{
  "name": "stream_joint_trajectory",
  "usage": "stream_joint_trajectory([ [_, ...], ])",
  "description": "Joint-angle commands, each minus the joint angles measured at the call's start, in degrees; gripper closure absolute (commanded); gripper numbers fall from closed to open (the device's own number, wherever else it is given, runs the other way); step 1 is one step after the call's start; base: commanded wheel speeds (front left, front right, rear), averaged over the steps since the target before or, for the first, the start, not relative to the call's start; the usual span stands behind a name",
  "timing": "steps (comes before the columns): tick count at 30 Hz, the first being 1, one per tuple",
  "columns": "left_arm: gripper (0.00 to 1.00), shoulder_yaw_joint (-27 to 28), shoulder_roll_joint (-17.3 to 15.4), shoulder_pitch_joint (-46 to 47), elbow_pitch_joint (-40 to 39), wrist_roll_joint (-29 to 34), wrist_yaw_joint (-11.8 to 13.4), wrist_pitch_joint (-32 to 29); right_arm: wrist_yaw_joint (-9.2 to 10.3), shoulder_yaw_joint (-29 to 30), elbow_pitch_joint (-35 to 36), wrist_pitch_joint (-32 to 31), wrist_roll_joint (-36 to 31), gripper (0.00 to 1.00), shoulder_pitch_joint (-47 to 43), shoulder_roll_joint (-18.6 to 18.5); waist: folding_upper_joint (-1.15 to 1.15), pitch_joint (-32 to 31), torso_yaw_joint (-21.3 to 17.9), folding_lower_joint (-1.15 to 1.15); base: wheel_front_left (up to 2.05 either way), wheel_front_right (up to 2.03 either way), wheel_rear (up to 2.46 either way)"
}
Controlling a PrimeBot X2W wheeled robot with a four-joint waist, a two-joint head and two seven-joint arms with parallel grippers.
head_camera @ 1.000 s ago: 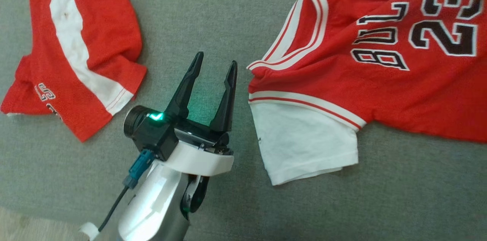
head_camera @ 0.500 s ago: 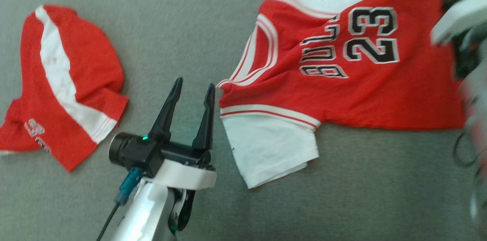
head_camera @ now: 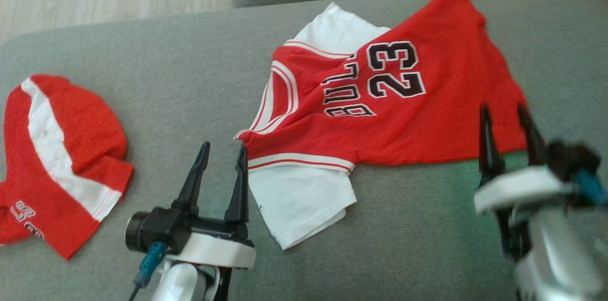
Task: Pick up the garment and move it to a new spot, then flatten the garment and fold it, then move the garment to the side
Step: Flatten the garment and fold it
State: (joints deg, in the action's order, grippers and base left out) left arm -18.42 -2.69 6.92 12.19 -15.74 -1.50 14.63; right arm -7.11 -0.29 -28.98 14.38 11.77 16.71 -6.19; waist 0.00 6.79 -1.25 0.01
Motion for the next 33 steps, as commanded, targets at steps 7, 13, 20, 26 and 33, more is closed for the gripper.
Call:
stream_joint_trajectory([
  [7,0.00,1.87,-0.19,-0.52,-0.84,-1.18,0.59,0.37,-0.37,1.05,9.71,0.62,-0.83,0.00,-7.51,2.57,0.00,-1.27,-1.21,-0.01,0.00,0.00,0.00],
  [13,0.00,0.98,-0.19,-0.82,-0.30,-1.54,0.58,0.37,-0.37,1.69,11.89,0.62,-1.77,0.00,-8.95,3.16,0.00,-1.71,-0.95,-0.01,0.00,0.00,0.00],
  [20,0.00,-2.60,-0.19,-1.52,4.22,-3.55,-0.37,0.37,-0.37,2.61,12.28,0.62,-2.26,0.00,-9.77,3.28,0.00,-2.82,-0.45,-0.01,0.00,0.00,0.00],
  [26,0.00,-7.71,-0.19,-0.20,14.33,-6.37,0.45,-2.43,-0.37,2.34,12.38,0.62,-1.60,0.00,-9.98,3.30,0.00,-2.67,-0.76,-0.01,0.00,0.00,0.00],
  [33,0.00,-11.95,-0.19,1.98,19.95,-10.37,0.19,-8.80,-0.37,2.38,12.33,0.62,-1.06,0.00,-9.64,3.30,0.00,-1.48,-1.78,-0.01,0.00,0.00,0.00],
])
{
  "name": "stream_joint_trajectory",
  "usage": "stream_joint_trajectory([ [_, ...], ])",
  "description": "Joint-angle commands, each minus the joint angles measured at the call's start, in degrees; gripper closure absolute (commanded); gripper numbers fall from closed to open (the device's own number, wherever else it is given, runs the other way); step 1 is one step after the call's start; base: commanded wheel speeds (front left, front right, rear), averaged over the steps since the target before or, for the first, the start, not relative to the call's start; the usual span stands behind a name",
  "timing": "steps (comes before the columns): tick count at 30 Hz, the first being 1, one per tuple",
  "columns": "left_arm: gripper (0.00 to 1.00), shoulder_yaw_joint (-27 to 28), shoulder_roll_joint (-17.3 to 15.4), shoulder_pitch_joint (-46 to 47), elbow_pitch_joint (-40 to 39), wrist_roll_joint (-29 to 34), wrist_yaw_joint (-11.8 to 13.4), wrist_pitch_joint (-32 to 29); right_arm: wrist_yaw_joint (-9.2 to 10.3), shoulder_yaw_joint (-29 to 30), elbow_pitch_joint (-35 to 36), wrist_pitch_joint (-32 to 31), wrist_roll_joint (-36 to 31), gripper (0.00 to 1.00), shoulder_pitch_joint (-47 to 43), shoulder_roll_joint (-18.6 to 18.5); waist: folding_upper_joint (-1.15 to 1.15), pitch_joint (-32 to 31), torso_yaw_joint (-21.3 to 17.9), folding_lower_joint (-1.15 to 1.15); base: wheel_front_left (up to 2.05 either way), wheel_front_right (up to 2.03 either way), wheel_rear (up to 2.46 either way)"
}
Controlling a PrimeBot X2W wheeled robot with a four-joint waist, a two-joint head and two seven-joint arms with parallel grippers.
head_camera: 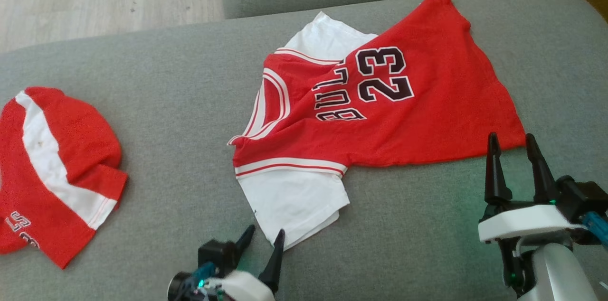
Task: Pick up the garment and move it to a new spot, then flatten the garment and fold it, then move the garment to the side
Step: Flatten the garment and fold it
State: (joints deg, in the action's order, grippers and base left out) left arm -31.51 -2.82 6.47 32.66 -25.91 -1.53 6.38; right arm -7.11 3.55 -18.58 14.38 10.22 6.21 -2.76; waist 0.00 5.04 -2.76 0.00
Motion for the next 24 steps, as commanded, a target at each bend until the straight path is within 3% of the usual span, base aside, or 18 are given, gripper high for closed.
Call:
stream_joint_trajectory([
  [1,0.00,0.85,-0.06,2.70,0.00,-0.52,0.33,-1.12,-0.37,-1.47,1.96,0.62,0.58,0.00,0.90,-0.12,0.00,0.46,-0.41,0.00,0.00,0.00,0.00],
  [13,0.00,-3.66,-0.06,4.22,2.27,-3.24,-1.79,-4.82,-0.37,-1.27,1.47,0.62,1.27,0.00,1.34,-0.12,0.00,0.82,-1.61,0.00,0.00,0.00,0.00],
  [14,0.21,-4.03,-0.06,4.24,2.19,-3.39,-2.04,-4.90,-0.37,-1.23,1.42,0.62,1.28,0.00,1.35,-0.12,0.00,0.78,-1.62,0.00,0.00,0.00,0.00],
  [15,0.72,-4.29,-0.06,4.28,2.13,-3.53,-2.17,-4.88,-0.37,-1.13,1.38,0.62,1.30,0.00,1.37,-0.12,0.00,0.73,-1.57,0.00,0.00,0.00,0.00],
  [16,1.00,-4.50,-0.06,4.33,2.03,-3.66,-2.32,-4.72,-0.37,-1.04,1.31,0.62,1.30,0.00,1.39,-0.12,0.00,0.65,-1.52,0.00,0.00,0.00,0.00],
  [24,1.00,-2.71,-0.06,5.67,-0.06,-4.00,-1.04,2.45,-0.37,0.02,-0.09,0.62,0.55,0.00,2.08,-0.12,0.00,0.20,-0.73,0.00,0.00,0.00,0.00],
])
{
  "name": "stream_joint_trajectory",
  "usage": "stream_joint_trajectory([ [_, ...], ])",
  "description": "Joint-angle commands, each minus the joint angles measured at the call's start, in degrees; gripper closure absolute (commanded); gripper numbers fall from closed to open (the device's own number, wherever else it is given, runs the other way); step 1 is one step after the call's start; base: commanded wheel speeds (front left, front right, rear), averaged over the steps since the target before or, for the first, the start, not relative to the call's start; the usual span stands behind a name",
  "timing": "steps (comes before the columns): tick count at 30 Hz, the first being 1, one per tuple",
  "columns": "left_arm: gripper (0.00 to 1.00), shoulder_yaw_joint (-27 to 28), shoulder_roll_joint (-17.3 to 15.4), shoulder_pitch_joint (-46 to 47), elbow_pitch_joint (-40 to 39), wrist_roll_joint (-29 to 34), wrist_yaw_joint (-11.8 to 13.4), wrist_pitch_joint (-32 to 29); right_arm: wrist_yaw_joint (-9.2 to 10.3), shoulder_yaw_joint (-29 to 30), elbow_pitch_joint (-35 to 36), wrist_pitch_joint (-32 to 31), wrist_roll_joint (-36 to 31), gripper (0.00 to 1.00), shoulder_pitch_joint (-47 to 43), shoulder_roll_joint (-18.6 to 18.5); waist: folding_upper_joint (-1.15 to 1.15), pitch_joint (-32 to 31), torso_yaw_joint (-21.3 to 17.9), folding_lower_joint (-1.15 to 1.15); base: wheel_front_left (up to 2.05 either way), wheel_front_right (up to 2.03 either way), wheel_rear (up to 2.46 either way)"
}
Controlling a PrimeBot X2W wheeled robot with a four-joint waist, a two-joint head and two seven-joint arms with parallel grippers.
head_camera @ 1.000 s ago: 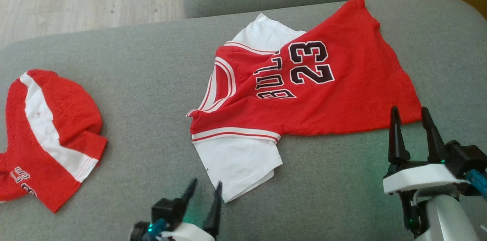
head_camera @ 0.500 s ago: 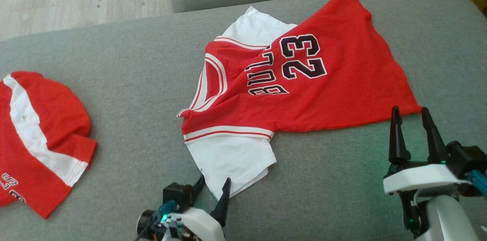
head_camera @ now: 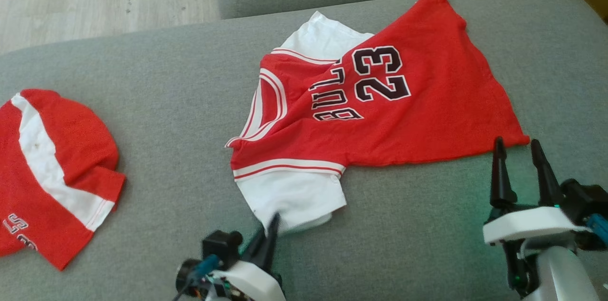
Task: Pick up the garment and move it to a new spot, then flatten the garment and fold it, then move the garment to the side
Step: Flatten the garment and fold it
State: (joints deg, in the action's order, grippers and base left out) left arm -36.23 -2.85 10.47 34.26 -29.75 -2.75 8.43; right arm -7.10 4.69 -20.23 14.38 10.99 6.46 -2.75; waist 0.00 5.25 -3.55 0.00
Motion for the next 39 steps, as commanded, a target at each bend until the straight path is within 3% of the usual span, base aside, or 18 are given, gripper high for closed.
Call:
stream_joint_trajectory([
  [1,1.00,2.45,-0.06,1.96,-2.11,-0.03,0.39,1.93,-0.39,-0.64,1.05,0.62,-0.52,0.00,2.07,-0.13,0.00,-0.04,0.25,0.00,0.00,0.00,0.00],
  [9,1.00,8.17,-0.35,3.15,-9.17,1.72,1.93,6.48,-0.39,5.35,-6.37,0.47,-2.20,0.00,6.05,-0.13,0.00,0.86,1.74,0.00,0.00,0.00,0.00],
  [16,1.00,13.24,-0.17,0.67,-17.80,5.46,0.71,6.55,-0.39,11.48,-16.63,-0.68,-4.19,0.00,12.10,-0.13,0.00,2.41,2.77,0.00,0.00,0.00,0.00],
  [22,1.00,14.22,-0.06,-0.24,-19.03,7.05,-0.67,6.56,-0.39,19.20,-27.87,-2.24,-7.21,0.00,18.58,-0.13,0.00,3.88,3.69,0.00,0.00,0.00,0.00],
  [34,1.00,13.16,-0.04,0.43,-19.37,6.28,-0.61,6.56,-0.39,24.05,-39.02,-0.43,-10.89,0.01,24.74,-0.13,0.00,5.39,4.07,0.00,0.00,0.00,0.00],
  [35,1.00,13.20,-0.03,0.50,-19.35,6.30,-0.61,6.56,-0.39,24.29,-39.56,-0.28,-11.20,0.22,25.11,-0.13,0.00,5.44,4.03,0.00,0.00,0.00,0.00],
  [36,1.00,13.24,-0.03,0.54,-19.33,6.33,-0.62,6.56,-0.39,24.51,-40.04,-0.13,-11.51,0.53,25.42,-0.13,0.00,5.47,3.98,0.00,0.00,0.00,0.00],
  [38,1.00,13.31,-0.03,0.57,-19.28,6.42,-0.65,6.56,-0.39,24.69,-40.92,0.11,-12.04,1.00,26.02,-0.13,0.00,5.46,3.84,0.00,0.00,0.00,0.00],
  [39,1.00,13.31,-0.03,0.57,-19.28,6.42,-0.65,6.56,-0.39,24.69,-40.92,0.11,-12.04,1.00,26.02,-0.13,0.00,5.46,3.84,0.00,0.00,0.00,0.00],
])
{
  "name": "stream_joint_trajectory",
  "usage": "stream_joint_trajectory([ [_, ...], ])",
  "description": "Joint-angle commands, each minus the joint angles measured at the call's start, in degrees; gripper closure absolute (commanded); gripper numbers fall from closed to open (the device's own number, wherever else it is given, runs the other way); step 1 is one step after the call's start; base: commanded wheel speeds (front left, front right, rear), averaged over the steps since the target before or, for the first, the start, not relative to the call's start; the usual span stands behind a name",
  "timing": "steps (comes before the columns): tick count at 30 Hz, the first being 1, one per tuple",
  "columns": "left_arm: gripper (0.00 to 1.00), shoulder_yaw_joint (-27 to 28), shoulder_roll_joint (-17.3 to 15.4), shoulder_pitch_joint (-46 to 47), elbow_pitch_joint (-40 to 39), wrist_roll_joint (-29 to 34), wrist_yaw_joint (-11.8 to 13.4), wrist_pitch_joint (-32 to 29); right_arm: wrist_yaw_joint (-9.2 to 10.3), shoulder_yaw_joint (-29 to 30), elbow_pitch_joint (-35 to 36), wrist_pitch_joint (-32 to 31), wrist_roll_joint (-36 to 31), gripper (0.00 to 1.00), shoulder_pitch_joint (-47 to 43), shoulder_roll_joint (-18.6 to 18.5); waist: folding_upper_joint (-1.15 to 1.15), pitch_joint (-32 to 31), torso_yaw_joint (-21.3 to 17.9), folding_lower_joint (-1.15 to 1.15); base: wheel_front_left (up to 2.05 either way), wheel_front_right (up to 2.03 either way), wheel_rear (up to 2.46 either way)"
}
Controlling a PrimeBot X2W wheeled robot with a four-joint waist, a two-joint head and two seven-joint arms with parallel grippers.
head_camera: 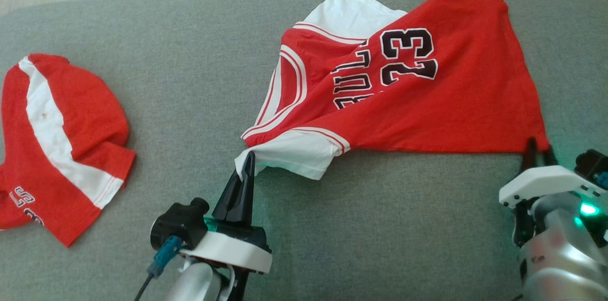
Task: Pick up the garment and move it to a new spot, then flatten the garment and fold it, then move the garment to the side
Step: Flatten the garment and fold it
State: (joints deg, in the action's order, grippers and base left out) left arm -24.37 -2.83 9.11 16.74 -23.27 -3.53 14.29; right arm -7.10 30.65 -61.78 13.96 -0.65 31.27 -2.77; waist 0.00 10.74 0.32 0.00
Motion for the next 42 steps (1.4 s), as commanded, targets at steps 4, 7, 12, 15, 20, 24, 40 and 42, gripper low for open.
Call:
stream_joint_trajectory([
  [4,1.00,1.83,-0.05,1.76,-1.60,-0.27,0.05,0.71,-0.39,-2.30,0.48,0.91,-0.44,1.00,2.44,-0.10,0.00,-0.47,-0.61,0.00,0.00,0.00,0.00],
  [7,1.00,2.60,-0.05,1.40,-1.82,-1.54,0.10,0.71,-0.39,-3.92,2.94,1.00,-0.39,1.00,2.65,-0.10,0.00,-1.26,-1.53,0.00,0.00,0.00,0.00],
  [12,1.00,5.46,-0.05,2.01,-3.15,-2.19,-0.08,0.71,-0.39,-8.54,9.94,1.02,1.64,1.00,1.99,-0.10,0.00,-3.26,-3.19,0.00,0.00,0.00,0.00],
  [15,1.00,7.92,-0.05,2.73,-4.44,-7.21,-0.65,0.71,-0.39,-12.85,14.99,1.03,2.99,1.00,1.66,-0.26,0.00,-4.73,-4.27,0.00,0.00,0.00,0.00],
  [20,1.00,11.56,-0.05,6.80,-7.31,-8.03,-1.97,0.71,-0.39,-22.51,23.63,-0.05,7.34,1.00,1.87,-3.14,0.00,-7.32,-5.99,0.00,0.00,0.00,0.00],
  [24,1.00,13.38,-0.46,11.03,-11.15,-7.53,-2.84,0.71,-0.39,-29.29,32.63,-3.27,11.47,1.00,1.72,-7.28,0.00,-9.88,-6.89,0.00,0.00,0.00,0.00],
  [40,1.00,16.40,-6.32,20.52,-36.73,-13.32,-1.45,-11.58,-0.39,-32.73,69.35,-20.44,17.60,1.00,-2.74,-15.09,0.00,-13.03,-8.05,0.00,0.00,0.00,0.00],
  [42,1.00,16.32,-6.84,21.00,-39.12,-13.68,-0.74,-13.70,-0.39,-32.61,72.16,-22.38,17.84,1.00,-4.01,-15.27,0.00,-12.86,-7.99,0.00,0.00,0.00,0.00],
])
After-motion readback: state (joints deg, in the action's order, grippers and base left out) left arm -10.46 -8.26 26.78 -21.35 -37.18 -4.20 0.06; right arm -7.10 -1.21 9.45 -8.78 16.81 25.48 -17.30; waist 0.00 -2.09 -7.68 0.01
